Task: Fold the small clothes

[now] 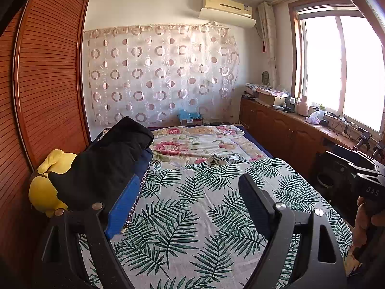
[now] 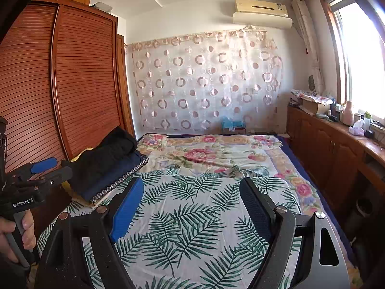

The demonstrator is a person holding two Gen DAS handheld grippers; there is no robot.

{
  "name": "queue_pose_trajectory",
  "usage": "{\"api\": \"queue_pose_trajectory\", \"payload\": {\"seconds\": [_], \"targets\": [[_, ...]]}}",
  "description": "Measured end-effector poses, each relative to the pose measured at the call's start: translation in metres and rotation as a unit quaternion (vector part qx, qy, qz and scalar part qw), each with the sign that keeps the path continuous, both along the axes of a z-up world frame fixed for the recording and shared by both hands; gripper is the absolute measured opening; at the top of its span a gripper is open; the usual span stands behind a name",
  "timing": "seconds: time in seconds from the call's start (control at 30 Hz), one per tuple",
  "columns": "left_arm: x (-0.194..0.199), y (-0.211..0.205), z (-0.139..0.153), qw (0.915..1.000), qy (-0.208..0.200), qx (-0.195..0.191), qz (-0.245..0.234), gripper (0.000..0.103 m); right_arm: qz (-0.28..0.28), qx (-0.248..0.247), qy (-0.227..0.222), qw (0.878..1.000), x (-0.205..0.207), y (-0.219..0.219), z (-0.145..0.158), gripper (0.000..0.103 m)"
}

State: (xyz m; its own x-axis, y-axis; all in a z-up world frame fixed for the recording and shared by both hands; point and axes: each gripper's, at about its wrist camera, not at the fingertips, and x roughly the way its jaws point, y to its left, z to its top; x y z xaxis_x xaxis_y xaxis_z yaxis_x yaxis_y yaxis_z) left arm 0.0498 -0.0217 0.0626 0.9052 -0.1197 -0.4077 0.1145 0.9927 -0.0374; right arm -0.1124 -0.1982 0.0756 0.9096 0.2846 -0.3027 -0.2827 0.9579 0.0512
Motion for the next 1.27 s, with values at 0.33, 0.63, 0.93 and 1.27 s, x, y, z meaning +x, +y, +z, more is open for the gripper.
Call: {"api": "queue_pose_trajectory", "payload": {"seconds": [0.33,0.63,0.93,1.27], "targets": [[-0.001,-0.001,0.002,1.0,-0.002,0.002,0.0,0.085,0.003,-0.003,0.0,1.0,0.003,-0.009,0.001,0.083],[-0.001,-0.001,0.001,1.0,-0.002,0.001,0.001,0.085,0.005,-0.004,-0.001,1.0,0.005,-0.015,0.002,0.083],[-0.001,-0.001,0.0,1.0,-0.003,0.002,0.001,0.085,0.008,-0.003,0.001,1.0,0.006,-0.021,0.003,0.083],[-0.001,-0.001,0.0,1.0,-0.003,0.002,0.001,0.085,0.009,-0.004,-0.001,1.0,0.007,-0.023,0.004,0.083]]}}
